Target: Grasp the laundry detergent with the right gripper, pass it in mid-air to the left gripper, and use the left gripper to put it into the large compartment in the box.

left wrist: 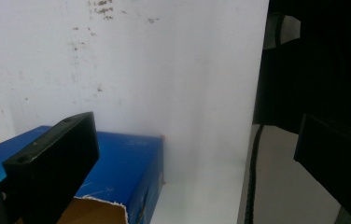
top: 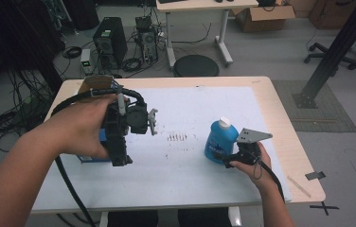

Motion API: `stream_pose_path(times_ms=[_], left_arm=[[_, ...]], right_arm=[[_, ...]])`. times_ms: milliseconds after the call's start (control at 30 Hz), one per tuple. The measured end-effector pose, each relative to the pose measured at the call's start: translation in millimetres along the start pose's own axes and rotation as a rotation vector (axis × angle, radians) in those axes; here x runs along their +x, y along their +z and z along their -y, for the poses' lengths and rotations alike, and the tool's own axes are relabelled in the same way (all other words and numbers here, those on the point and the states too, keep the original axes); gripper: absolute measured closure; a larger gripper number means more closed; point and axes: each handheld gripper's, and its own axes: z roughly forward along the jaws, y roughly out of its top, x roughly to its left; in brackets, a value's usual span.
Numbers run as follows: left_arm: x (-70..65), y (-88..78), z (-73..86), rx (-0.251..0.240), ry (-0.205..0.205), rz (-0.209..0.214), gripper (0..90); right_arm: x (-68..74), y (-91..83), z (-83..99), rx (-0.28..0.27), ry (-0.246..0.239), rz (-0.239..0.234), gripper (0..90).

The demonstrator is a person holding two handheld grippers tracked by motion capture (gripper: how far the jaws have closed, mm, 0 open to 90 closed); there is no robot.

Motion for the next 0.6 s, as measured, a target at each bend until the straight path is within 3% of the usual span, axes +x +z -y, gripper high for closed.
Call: stream_pose_path(times_ms=[600], left_arm=[[2.2, 4.0, 0.6, 0.003, -0.001, 0.004, 0.4]], right_arm=[[-1.5, 1.2, 1.5, -0.018, -0.002, 0.004, 23.5]])
